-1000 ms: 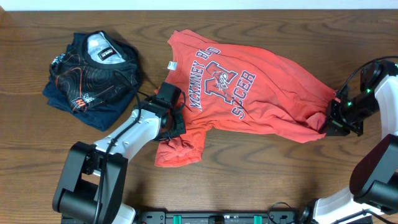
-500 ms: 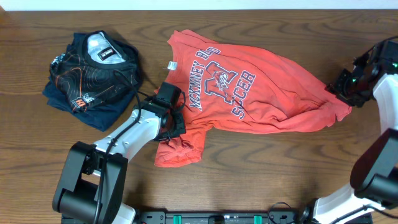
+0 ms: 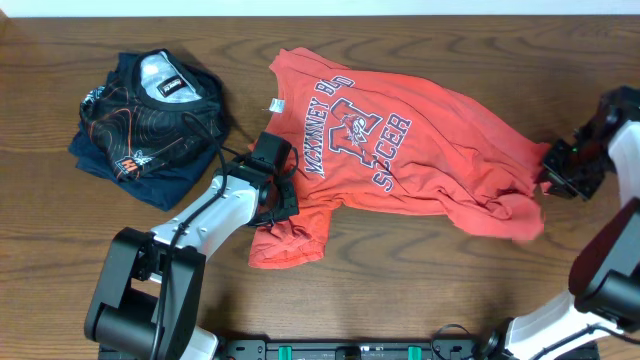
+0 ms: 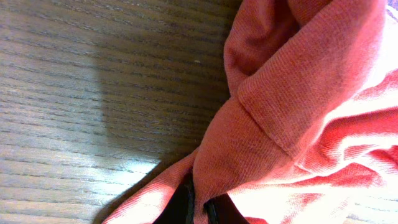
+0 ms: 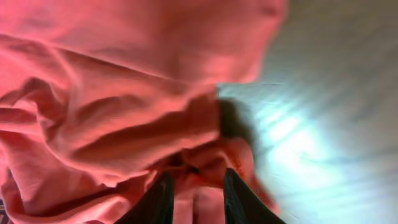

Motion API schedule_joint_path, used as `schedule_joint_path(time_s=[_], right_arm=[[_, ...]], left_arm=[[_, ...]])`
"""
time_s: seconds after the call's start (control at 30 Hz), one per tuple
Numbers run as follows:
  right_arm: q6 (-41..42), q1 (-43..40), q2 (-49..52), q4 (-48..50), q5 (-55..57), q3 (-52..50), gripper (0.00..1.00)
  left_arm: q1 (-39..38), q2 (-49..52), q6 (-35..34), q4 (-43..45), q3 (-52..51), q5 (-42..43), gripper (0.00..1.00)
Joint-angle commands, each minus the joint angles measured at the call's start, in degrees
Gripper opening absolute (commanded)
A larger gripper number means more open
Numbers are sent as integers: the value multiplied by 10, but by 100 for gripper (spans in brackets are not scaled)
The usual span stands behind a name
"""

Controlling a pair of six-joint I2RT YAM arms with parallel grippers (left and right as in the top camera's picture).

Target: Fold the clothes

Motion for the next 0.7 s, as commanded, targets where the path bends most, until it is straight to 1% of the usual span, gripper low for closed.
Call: schedule_joint_path(time_s=[0.0, 0.13, 0.2, 0.37, 0.5, 0.6, 0.67], right_arm=[[-6, -6, -46, -20, 12, 2, 26], [-51, 7, -53, -77, 1, 1, 27], [-54, 22, -53, -85, 0, -13, 27], [-53, 65, -53, -57, 0, -77, 27], [-53, 100, -53, -24, -23, -136, 28], [-54, 125, -53, 13, -30, -167, 31], [-59, 143, -53, 38, -29, -180, 35]], left_arm=[[2, 3, 0, 1, -5, -7, 7], [2, 3, -1, 1, -5, -7, 7], [2, 3, -1, 1, -5, -7, 7], [2, 3, -1, 1, -5, -7, 7], [2, 3, -1, 1, -5, -7, 7], [2, 3, -1, 1, -5, -7, 7], [2, 3, -1, 1, -5, -7, 7]])
